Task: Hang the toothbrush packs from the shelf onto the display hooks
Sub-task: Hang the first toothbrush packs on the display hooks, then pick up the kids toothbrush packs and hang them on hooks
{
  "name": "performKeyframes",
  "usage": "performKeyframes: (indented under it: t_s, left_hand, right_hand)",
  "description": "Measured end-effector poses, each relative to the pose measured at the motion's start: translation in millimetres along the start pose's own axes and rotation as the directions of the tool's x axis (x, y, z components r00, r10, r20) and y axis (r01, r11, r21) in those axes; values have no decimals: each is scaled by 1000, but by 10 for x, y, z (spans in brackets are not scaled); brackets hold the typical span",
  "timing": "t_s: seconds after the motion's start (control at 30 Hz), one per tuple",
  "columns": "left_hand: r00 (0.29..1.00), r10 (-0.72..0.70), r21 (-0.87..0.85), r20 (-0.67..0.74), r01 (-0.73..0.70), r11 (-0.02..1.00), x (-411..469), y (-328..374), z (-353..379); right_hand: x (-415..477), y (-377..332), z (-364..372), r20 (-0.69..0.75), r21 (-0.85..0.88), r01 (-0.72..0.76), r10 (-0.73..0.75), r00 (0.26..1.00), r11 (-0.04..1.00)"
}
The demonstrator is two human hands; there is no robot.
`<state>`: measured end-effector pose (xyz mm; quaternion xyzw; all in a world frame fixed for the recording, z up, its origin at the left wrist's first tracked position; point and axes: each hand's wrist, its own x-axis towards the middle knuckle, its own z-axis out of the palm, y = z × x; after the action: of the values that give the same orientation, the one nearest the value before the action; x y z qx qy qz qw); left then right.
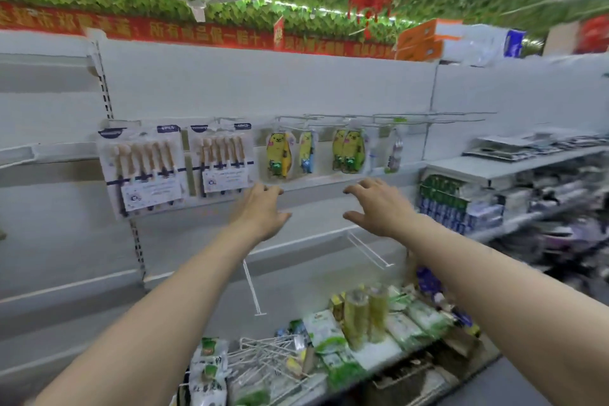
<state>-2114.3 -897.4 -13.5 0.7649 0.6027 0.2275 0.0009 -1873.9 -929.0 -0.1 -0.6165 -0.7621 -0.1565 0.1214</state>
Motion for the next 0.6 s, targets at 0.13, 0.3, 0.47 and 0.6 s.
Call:
performKeyframes:
  t_s: [0.13,0.3,0.47,0.6]
  left_hand:
    - [994,109,-49,16,-109,993,238,834,400]
    - [973,228,-91,42,-224,970,580,2047,920]
    - [948,313,-136,63,-302,944,919,3378,1456]
    - [922,385,-153,45,-374,915,1193,4327,1831]
  right_hand:
    - [-379,809,-62,4,-34,-120,120,993,992]
    - [-750,1964,-134,-5,-84,-244,244,970,966]
    - [-1086,3237,-197,-11,-130,-341,343,939,931]
    - [-1285,4222,-192,-5,-149,-415,419,908,897]
